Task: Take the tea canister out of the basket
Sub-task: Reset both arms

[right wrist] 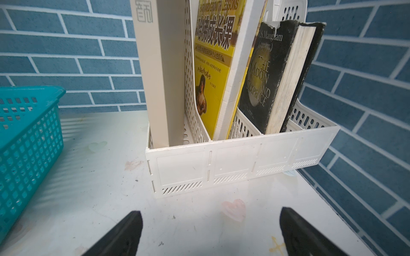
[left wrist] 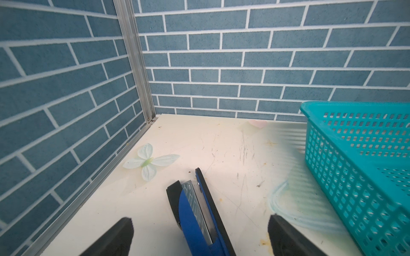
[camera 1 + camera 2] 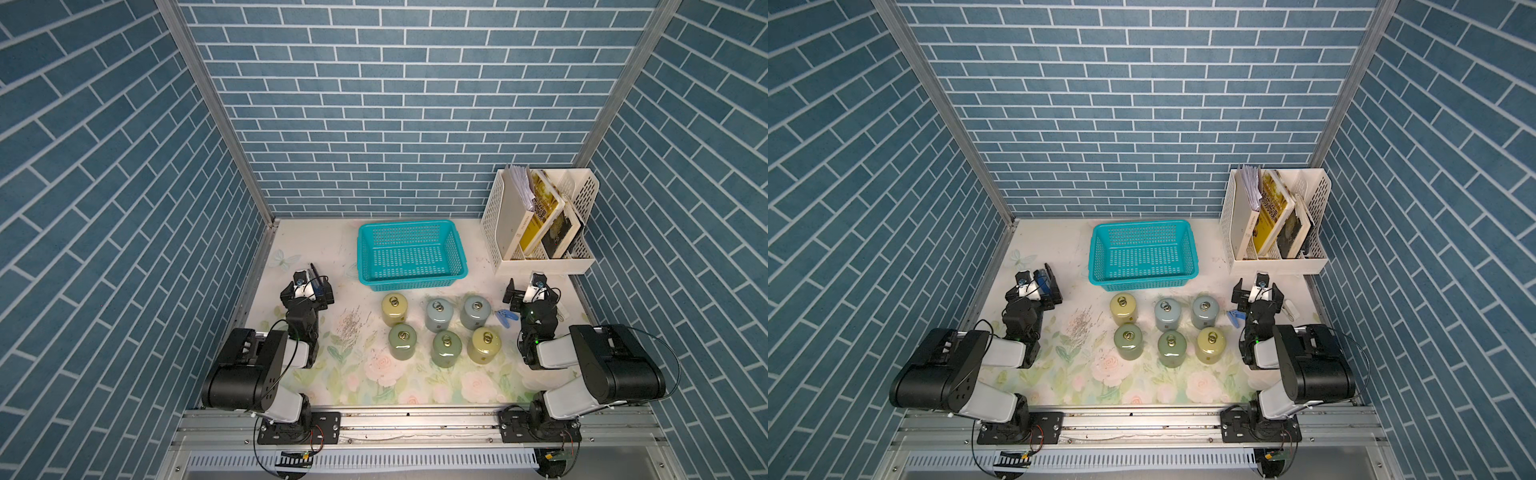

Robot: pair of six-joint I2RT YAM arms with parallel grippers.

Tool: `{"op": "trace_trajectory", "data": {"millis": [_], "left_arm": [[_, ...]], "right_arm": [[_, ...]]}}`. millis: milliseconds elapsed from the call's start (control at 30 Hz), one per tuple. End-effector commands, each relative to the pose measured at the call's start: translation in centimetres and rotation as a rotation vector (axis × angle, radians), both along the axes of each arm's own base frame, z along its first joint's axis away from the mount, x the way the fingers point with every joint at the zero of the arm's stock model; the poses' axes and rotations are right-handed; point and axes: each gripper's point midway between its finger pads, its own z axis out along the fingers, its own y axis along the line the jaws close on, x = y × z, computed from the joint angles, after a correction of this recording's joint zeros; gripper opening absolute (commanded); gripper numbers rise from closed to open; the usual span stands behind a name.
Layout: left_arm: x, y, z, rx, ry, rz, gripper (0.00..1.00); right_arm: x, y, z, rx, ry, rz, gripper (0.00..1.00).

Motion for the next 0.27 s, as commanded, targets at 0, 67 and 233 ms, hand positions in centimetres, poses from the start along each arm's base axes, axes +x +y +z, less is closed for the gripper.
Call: {"op": "trace_trajectory", "data": {"millis": [0,67,233], "left_arm": [[0.08,0.13,0.45,0.007,-0.019,-0.002,1.00],[0.12,0.14,0.57,0.007,-0.022,-0.002,1.00],[0.08,0.14,0.46,0.008,-0.019,-0.002,1.00]], "right_arm": [[0.09,-0.08,0.62,-0.019,-0.024,0.002,1.00],[0.11,-0.09,0.58,-0.020,-0.022,0.002,1.00],[0.08,-0.11,0.68,-0.020,-0.026,0.001,1.00]]}}
